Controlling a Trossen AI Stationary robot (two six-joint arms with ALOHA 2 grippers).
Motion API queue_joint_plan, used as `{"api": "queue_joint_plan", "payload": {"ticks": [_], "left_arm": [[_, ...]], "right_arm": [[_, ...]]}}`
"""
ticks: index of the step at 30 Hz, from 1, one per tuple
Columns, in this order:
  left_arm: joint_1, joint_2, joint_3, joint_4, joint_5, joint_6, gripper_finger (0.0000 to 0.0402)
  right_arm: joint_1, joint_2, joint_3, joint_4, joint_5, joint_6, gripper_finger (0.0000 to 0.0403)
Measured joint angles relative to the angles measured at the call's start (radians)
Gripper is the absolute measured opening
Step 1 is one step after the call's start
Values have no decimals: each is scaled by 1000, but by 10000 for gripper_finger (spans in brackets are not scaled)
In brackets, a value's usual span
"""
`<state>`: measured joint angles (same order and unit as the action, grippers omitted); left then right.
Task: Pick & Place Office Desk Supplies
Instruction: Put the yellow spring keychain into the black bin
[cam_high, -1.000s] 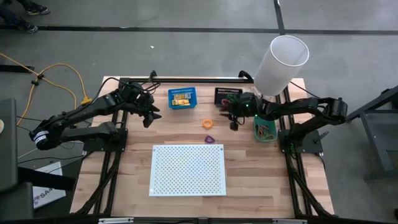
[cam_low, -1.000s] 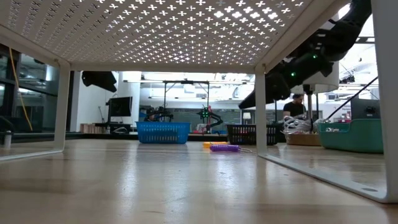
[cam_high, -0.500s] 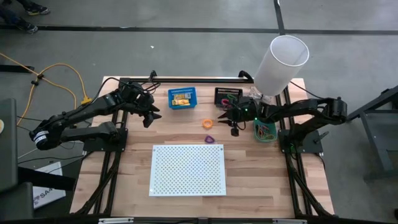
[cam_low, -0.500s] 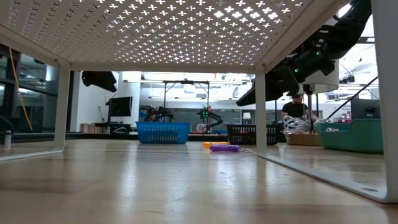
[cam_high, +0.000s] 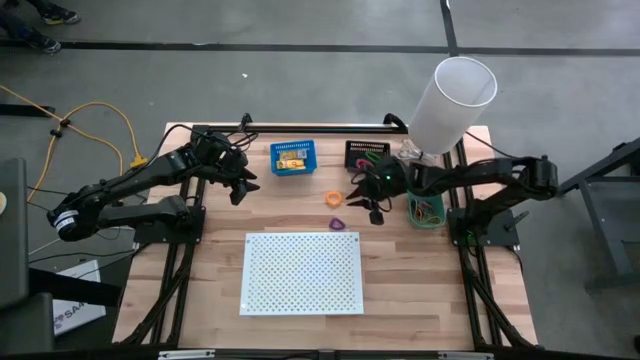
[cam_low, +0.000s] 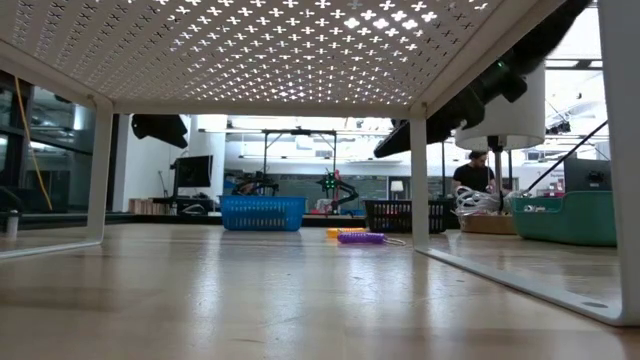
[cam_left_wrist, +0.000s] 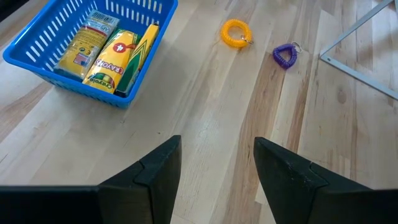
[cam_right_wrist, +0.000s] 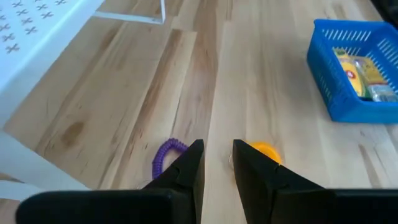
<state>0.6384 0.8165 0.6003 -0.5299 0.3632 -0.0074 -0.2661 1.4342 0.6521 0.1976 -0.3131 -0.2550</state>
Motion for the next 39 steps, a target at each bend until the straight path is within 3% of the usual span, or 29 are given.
{"api": "queue_joint_plan", "payload": {"ticks": [8, 20, 29, 39], "left_arm": [[0, 0, 0, 0, 0, 0, 195], [0, 0, 0, 4, 0, 0, 195], [0, 0, 0, 4, 0, 0, 195], [0, 0, 0, 4, 0, 0, 195]], "right_arm": [[-19, 51, 140, -220, 7, -20, 72], [-36, 326, 396, -439, 0, 0, 72], [-6, 442, 571, -590, 133, 0, 72], [5, 473, 591, -610, 217, 26, 72]]}}
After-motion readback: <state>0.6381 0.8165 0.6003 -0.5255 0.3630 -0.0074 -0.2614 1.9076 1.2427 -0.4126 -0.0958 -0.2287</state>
